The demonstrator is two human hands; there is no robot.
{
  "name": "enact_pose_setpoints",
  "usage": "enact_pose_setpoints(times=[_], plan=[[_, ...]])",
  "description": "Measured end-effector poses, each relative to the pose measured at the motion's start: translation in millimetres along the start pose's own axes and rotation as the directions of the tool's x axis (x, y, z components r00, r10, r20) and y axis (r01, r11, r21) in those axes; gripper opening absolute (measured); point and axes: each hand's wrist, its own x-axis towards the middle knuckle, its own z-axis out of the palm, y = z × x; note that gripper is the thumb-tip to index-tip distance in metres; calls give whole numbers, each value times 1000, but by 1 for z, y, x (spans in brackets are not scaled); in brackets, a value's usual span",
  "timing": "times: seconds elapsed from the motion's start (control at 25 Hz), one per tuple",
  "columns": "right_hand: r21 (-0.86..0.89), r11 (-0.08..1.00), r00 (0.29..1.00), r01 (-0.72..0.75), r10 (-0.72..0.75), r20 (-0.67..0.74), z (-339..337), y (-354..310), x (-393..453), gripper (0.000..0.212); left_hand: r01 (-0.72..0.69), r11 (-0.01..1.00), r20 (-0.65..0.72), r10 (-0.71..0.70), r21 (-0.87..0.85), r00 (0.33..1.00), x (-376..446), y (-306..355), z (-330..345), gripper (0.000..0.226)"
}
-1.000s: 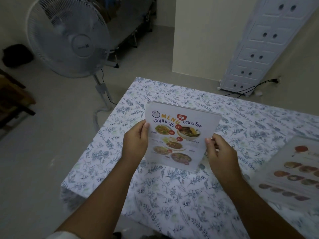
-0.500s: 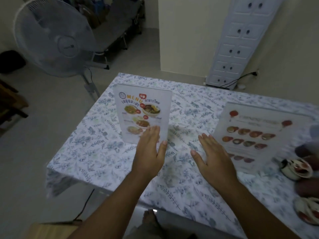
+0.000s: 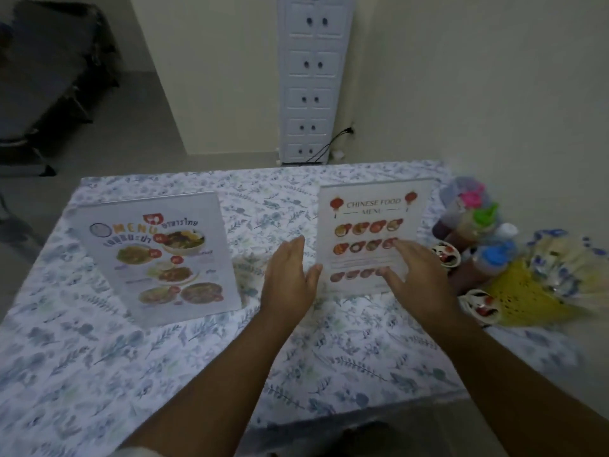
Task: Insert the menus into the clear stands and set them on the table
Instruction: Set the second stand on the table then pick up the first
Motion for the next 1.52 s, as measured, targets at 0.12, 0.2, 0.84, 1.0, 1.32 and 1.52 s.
enact_pose_setpoints(times=[0.12, 0.2, 0.84, 1.0, 1.32, 1.52], plan=[[216, 962, 971, -170, 201, -131, -5, 14, 18, 59, 13, 996, 59, -8, -94, 998, 21, 9, 6, 61], [364, 893, 938, -265, 326, -117, -2, 25, 31, 52, 8, 988, 53, 0, -154, 999, 33, 12, 10, 34], [726, 667, 935, -168, 341, -96, -63, 112, 322, 15, -1, 934, -135, -50, -357, 990, 277, 121, 54, 18], [677, 716, 937, -170, 331, -115, -76, 175, 400, 10, 15, 929, -101, -56, -369, 993, 355, 153, 108, 20], [635, 749, 932, -190, 341, -125, -38, 268, 442, 13, 50, 933, -67, -79, -356, 995, 417, 157, 200, 21], [589, 786, 924, -190, 345, -162, -28, 267, 438, 23, 55, 948, -113, -95, -315, 989, 415, 158, 211, 25]])
